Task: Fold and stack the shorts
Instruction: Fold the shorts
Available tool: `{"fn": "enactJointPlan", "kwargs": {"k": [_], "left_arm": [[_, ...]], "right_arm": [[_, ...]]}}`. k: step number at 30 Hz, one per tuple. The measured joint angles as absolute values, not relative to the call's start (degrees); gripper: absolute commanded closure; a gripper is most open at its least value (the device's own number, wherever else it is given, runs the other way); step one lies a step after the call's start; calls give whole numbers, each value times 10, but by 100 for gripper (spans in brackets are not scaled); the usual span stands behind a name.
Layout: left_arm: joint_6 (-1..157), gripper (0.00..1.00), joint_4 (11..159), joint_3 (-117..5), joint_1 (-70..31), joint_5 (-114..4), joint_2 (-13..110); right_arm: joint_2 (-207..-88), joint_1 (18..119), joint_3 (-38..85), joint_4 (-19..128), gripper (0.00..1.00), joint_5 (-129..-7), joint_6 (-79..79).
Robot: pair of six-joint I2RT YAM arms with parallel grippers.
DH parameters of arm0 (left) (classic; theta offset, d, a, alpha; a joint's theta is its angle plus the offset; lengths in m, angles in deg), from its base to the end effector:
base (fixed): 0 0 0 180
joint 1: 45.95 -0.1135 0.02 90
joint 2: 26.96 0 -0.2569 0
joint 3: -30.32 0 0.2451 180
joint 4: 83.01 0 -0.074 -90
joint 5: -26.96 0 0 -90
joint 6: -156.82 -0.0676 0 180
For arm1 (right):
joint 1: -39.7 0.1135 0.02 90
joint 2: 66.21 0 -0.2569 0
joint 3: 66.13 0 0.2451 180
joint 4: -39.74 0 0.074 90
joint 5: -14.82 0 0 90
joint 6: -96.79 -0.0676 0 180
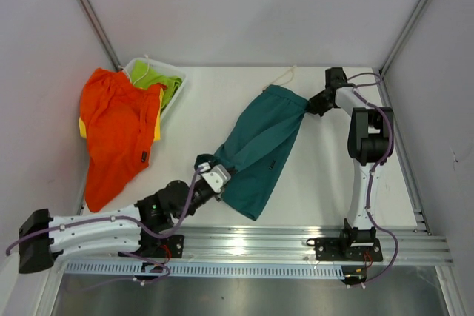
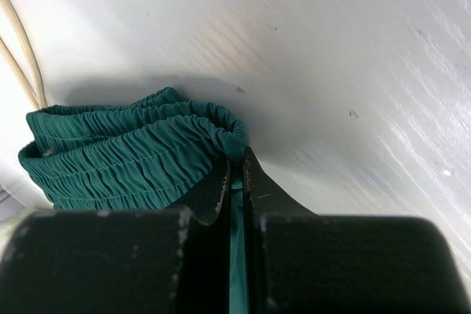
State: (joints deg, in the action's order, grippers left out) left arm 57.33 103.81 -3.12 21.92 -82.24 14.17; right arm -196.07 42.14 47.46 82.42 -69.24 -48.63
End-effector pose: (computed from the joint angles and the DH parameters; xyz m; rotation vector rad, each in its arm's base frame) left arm 0.0987 -0.1836 0.2476 0.7861 1.4053 -0.5284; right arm 0.4920 0.0280 0.1210 1.1590 2.4120 0.4811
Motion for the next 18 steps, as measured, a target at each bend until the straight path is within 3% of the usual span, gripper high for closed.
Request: {"fn": "enactJointPlan", "kwargs": {"k": [18], "left_arm": [[408,100,1030,-210,394,-957,386]], "right_arm": [[-2025,417,581,866,100,-657,-459]]}}
